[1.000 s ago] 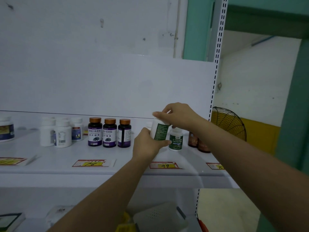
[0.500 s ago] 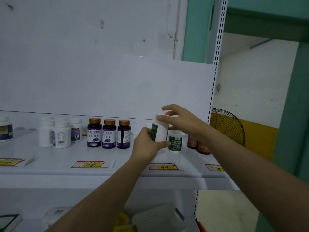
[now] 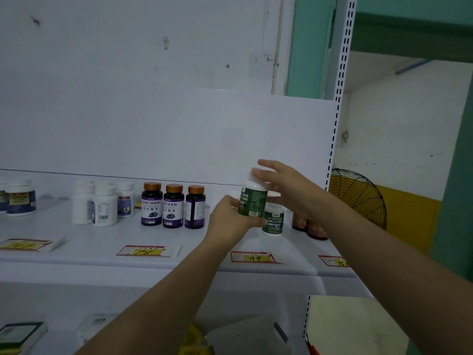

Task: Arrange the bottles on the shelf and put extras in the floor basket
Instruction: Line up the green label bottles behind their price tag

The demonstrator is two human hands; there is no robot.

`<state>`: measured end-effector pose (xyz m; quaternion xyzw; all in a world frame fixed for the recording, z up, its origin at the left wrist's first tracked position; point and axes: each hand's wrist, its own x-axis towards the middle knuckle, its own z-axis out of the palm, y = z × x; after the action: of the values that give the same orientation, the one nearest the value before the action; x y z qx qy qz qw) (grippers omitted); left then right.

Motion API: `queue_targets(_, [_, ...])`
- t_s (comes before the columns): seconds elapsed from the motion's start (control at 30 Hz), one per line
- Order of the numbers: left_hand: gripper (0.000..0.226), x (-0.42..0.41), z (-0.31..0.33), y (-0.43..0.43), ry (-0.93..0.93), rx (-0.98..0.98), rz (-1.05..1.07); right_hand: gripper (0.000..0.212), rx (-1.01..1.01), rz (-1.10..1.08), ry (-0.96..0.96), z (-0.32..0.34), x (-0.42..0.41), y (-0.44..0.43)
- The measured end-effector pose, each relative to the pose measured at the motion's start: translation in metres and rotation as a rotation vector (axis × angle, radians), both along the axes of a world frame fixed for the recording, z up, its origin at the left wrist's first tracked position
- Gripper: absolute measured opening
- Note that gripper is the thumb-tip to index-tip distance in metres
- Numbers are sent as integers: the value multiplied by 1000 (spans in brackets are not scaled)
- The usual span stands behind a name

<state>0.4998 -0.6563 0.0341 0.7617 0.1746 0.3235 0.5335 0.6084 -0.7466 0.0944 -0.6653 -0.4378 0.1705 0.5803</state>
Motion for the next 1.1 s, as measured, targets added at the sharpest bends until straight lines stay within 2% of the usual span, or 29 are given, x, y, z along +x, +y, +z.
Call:
queue_targets(0.07, [51, 3, 0, -6, -25, 22, 55, 55, -13, -76, -110, -3, -3, 1])
queue_targets(0.17, [52, 3, 1, -12, -13, 34, 35, 45, 54, -118, -151, -2, -3, 0])
queue_targets(0.3, [54, -7, 7, -11, 29, 11, -109, 33, 96, -19, -61, 1, 2, -7])
queue_targets(0.37, [50, -7, 8, -12, 23, 21, -101, 30, 98, 48, 15, 1, 1, -7])
queue_targets(0.43, [49, -4, 9, -14, -14, 12, -41, 31, 94, 77, 40, 1, -3, -4])
queue_targets(0.57, [52, 1, 8, -21, -48, 58, 59, 43, 105, -56, -116, 1, -12, 2])
queue_targets(0.73, [63, -4, 16, -23, -6, -75, -93, 46, 201, -10, -56, 8, -5, 0])
queue_targets(0.83, [56, -10, 19, -17, 16, -45, -126, 46, 201, 30, -12, 11, -1, -1])
queue_targets(0.93, [48, -12, 18, -13, -9, 4, -61, 46, 193, 65, 84, 6, -4, 3])
queue_targets(1.03, [53, -11, 14, -13, -48, 26, 23, 51, 127, 38, 40, 1, -10, 7])
queue_targets(1.1, [56, -11, 12, -12, -80, 42, 65, 52, 155, 45, 77, 1, -12, 9])
